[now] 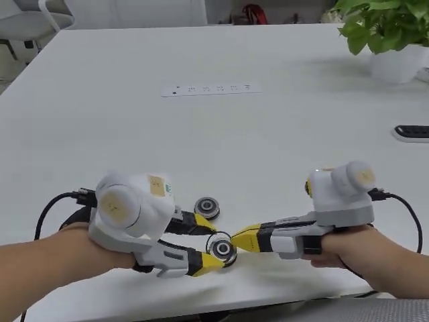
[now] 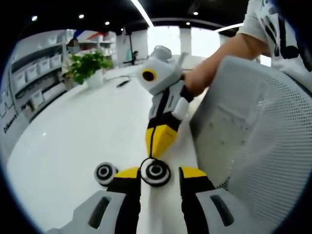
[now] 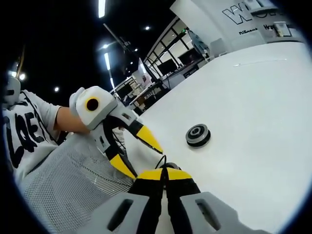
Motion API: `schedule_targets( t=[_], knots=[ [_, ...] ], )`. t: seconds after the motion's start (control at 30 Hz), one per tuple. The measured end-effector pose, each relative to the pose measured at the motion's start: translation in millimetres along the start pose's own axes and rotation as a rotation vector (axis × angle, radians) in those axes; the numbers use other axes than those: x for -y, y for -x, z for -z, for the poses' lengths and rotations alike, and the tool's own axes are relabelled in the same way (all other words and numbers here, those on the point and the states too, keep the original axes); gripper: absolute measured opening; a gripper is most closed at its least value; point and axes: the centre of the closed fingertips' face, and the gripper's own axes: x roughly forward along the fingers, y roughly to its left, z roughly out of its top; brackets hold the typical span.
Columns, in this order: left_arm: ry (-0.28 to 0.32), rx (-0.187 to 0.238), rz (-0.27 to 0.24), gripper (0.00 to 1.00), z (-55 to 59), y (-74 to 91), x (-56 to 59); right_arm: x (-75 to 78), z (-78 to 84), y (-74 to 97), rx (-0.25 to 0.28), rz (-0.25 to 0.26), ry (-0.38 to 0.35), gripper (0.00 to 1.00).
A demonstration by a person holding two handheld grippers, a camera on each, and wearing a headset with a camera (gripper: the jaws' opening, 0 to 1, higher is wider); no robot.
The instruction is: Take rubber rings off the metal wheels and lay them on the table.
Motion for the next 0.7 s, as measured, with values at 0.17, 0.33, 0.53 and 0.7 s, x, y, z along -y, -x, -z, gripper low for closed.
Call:
schedule_targets(
  t=[0.17, 0.33, 0.53, 0.7],
  knots=[
    [0.012, 0.018, -0.006, 0.36, -2.8, 9.4, -1.3, -0.3, -2.3, -0.4, 0.005, -0.006, -0.002, 0.0],
    [0.024, 0.03, -0.02, 0.39, -3.5, 18.5, -3.9, -2.8, -5.4, -0.9, 0.007, -0.016, 0.0, 0.0],
    [0.034, 0.045, -0.039, 0.43, -3.7, 28.8, -7.5, -6.2, -7.9, -0.5, 0.003, -0.027, 0.005, 0.0],
    [0.048, 0.06, -0.042, 0.49, -3.0, 37.6, -8.0, -9.4, -8.5, -1.1, -0.005, -0.037, 0.006, 0.0]
  ],
)
